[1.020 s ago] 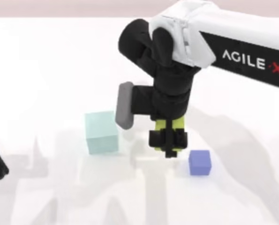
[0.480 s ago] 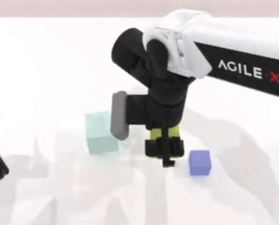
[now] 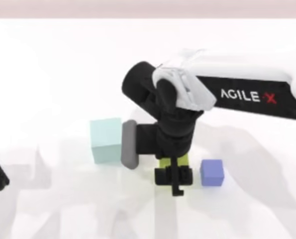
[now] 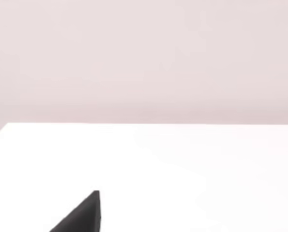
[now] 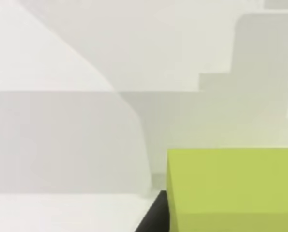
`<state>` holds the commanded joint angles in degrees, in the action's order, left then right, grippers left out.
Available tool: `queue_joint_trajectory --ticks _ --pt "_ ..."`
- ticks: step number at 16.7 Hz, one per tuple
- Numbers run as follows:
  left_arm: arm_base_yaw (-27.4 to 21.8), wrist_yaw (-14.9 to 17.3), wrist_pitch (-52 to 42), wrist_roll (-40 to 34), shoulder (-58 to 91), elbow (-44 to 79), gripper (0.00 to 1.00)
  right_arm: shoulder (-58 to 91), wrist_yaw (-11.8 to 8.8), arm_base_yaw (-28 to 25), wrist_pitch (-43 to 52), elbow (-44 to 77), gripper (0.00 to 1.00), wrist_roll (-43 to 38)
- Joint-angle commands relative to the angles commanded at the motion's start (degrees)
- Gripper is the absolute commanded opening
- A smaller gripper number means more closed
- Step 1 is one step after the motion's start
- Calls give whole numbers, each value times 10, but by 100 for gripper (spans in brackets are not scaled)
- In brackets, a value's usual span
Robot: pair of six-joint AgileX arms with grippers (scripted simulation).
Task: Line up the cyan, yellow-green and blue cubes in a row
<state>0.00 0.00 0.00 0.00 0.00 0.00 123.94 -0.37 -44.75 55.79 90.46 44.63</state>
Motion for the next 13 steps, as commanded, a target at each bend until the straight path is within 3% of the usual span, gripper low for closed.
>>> queue_joint_trajectory --ticks 3,13 --pt "0 0 0 0 0 0 100 0 0 0 0 0 0 0" --pt "0 0 0 0 0 0 100 0 0 0 0 0 75 0"
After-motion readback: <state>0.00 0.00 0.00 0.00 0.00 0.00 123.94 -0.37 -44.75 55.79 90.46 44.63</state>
